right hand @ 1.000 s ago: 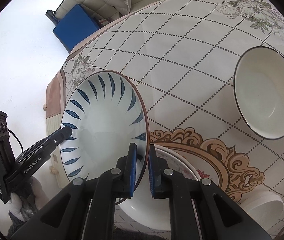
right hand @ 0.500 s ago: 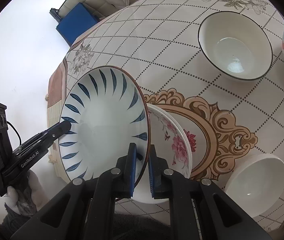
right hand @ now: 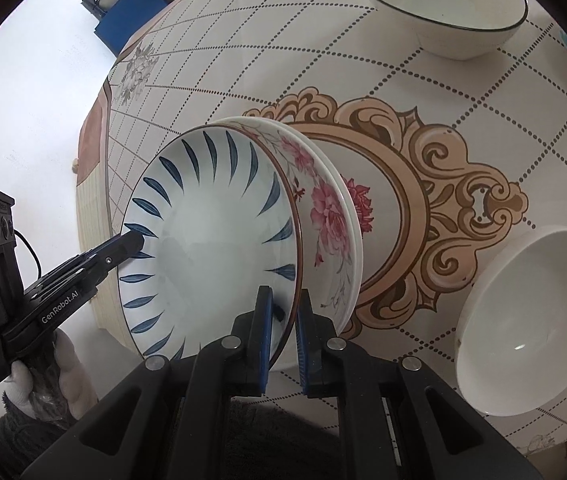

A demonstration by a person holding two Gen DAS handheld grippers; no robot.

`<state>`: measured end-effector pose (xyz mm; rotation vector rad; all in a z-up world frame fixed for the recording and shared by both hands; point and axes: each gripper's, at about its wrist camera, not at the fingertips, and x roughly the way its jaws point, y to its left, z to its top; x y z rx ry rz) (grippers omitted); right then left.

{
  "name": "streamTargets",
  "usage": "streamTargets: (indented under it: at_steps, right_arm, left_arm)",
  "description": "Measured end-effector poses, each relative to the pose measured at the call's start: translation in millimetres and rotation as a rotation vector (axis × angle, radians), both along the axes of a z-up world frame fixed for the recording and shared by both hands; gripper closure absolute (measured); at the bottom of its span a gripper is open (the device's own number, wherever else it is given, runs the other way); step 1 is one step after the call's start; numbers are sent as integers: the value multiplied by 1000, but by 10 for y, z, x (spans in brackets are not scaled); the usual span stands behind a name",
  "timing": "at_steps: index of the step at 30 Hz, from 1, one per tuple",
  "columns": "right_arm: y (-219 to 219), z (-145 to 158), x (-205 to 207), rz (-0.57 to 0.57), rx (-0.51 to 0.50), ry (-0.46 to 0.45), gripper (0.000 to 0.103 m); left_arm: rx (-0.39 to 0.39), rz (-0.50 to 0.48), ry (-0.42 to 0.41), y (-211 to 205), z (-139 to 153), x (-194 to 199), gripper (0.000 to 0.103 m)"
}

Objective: Organize plates and bowls
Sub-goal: 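Lower the blue-striped plate onto the pink-flower plate with both tools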

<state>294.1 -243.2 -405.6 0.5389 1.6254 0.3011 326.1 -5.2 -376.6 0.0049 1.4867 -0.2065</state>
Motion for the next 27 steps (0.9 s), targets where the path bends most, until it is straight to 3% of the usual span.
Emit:
streamTargets:
  at_steps: [27]
  right_arm:
    - [132,-302,1,42,-58,18,92]
  left_arm:
    - [65,-13,58,-113,-390,-63,87]
